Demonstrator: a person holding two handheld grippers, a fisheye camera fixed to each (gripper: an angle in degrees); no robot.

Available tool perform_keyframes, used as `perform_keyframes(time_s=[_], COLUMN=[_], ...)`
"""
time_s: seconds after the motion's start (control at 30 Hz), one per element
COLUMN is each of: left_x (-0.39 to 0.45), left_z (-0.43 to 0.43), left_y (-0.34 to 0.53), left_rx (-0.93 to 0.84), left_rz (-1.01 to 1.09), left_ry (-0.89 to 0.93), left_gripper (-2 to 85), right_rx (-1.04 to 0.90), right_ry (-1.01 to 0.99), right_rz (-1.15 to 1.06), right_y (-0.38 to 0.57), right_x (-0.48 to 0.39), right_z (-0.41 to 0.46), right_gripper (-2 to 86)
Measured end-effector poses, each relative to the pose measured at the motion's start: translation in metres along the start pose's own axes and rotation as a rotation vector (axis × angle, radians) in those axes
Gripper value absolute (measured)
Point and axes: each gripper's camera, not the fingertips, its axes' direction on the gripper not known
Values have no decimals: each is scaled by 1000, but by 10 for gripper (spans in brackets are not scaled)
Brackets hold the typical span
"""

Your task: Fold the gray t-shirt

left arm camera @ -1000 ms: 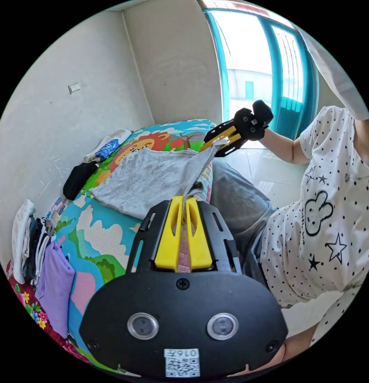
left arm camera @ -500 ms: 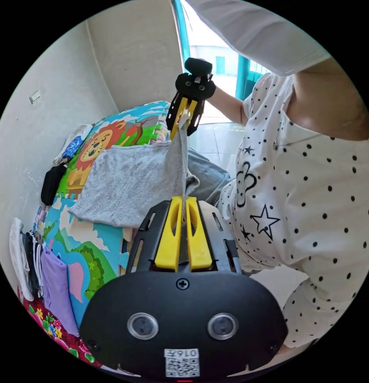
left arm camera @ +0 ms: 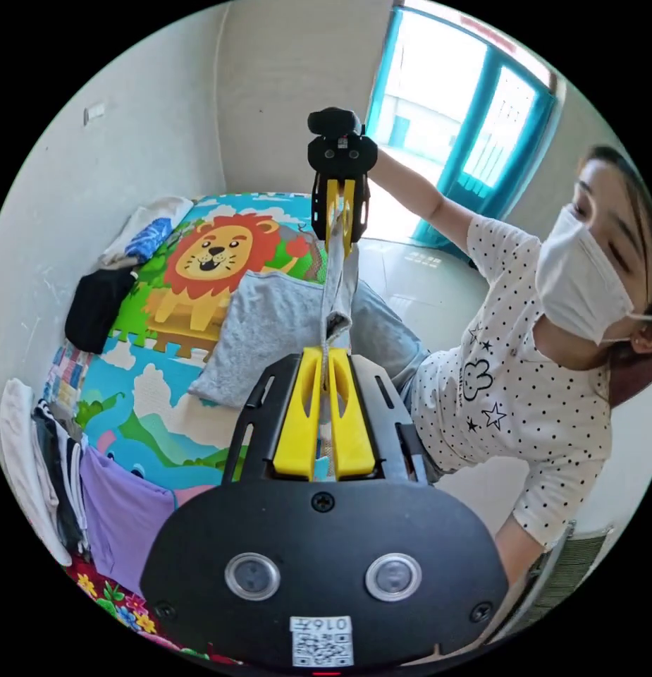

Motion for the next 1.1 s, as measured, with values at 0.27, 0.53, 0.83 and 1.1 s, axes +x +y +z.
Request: perform_keyframes(time_s=[0.27, 0.53, 0.83, 1.1], left_x=[-208, -252, -258, -196], left_z=[110, 145, 166, 132], left_y=[-11, -3, 2, 87], left_rx=[-166, -141, -186, 131], left_rz=[-370, -367, -437, -521], left_ry=[213, 344, 120, -44], left_gripper=[-9, -9, -6, -8], right_rx=[-169, -164, -244, -5], right_ry=[-270, -388, -286, 63], right_rz=[257, 292, 435, 562], right_y=[-35, -39, -55, -23], right_x=[234, 299, 336, 307], right_z=[70, 86, 90, 36], right_gripper=[22, 27, 59, 100])
